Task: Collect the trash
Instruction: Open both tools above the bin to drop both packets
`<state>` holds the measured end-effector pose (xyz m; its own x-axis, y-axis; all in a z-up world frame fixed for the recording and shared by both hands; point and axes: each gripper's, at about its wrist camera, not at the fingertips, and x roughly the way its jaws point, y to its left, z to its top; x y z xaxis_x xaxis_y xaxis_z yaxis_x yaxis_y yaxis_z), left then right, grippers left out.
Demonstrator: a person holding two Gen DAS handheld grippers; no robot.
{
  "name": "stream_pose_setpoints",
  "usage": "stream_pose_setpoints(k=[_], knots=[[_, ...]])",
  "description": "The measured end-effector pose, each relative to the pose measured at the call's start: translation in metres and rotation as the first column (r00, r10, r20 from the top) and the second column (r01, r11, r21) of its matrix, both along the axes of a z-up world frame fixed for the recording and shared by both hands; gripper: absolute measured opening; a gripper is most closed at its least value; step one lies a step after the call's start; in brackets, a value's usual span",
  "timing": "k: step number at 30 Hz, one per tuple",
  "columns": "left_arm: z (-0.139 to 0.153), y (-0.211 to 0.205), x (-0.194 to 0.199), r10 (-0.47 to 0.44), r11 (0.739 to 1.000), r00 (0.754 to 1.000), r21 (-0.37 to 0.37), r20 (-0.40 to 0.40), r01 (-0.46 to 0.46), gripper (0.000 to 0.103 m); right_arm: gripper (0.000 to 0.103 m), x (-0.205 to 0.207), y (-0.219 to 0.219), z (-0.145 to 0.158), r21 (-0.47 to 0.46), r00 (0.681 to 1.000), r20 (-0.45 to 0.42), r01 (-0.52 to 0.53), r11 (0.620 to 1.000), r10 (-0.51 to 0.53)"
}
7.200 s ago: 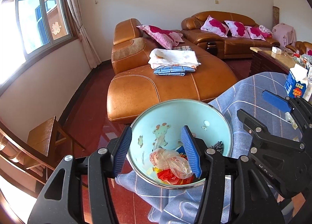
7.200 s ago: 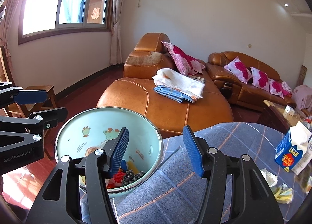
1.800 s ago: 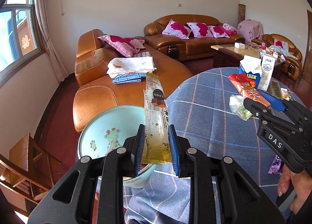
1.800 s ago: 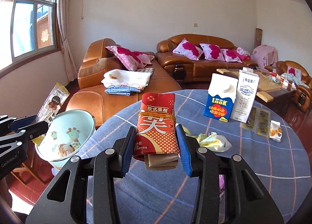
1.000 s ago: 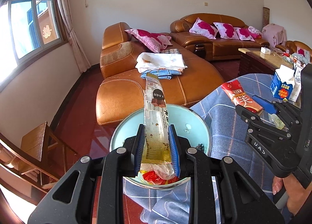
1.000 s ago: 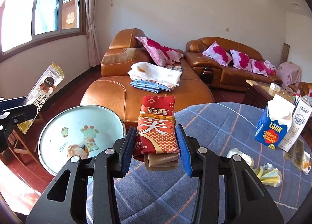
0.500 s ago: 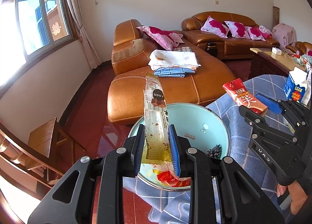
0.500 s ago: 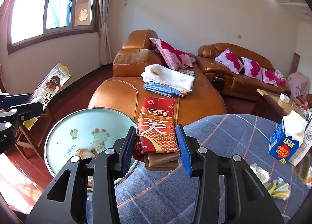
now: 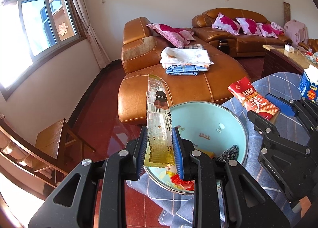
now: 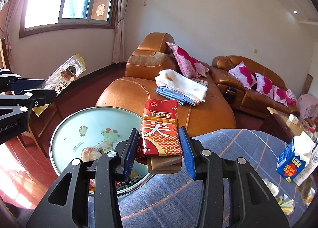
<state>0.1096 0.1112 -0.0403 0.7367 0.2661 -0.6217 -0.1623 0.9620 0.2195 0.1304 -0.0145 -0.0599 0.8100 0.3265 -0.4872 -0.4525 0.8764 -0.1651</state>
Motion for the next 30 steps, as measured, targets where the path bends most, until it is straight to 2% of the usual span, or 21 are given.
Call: stream_pose_setpoints(k=[7,8,9,19,22,27,28,29,30], knots=[[0.001,0.001,0.000,-0.008,1.000,1.000,-0.007,-0.002,0.008,0.026,0.042,0.002,-0.003,0.000,0.017,1.000,-0.011,-0.004,1.000,0.004],[0.001,0.001,0.000,-0.009,1.000,1.000,-0.010,-0.004,0.009,0.026,0.040,0.002,-0.003,0.001,0.019,1.000,-0.011,-0.006,1.000,0.006],[0.000,0.002,0.000,-0.010,1.000,1.000,-0.011,-0.006,0.009,0.026,0.031,0.002,-0.003,0.001,0.020,1.000,-0.013,-0.008,1.000,0.009],[-0.004,0.002,0.003,-0.026,0.999,0.999,-0.025,-0.018,0.025,0.028,0.031,0.002,-0.001,0.000,0.022,1.000,-0.021,-0.009,1.000,0.009],[-0.006,0.003,0.004,-0.031,0.999,0.999,-0.031,-0.021,0.031,0.034,0.031,0.002,-0.003,0.001,0.029,1.000,-0.019,0.000,1.000,0.001],[-0.020,0.002,0.015,-0.064,0.996,0.997,-0.060,-0.051,0.061,0.038,0.032,0.002,-0.011,0.003,0.059,1.000,-0.009,0.026,0.998,-0.025],[-0.023,0.001,0.017,-0.070,0.996,0.996,-0.066,-0.062,0.066,0.043,0.032,0.002,-0.012,0.003,0.062,1.000,-0.008,0.030,0.998,-0.030],[-0.026,0.002,0.019,-0.070,0.995,0.995,-0.076,-0.072,0.064,0.056,0.033,0.003,-0.012,0.004,0.064,0.999,-0.008,0.033,0.997,-0.033],[-0.028,0.003,0.019,-0.070,0.995,0.995,-0.083,-0.075,0.064,0.058,0.034,0.002,-0.012,0.003,0.065,0.999,-0.006,0.034,0.997,-0.034]])
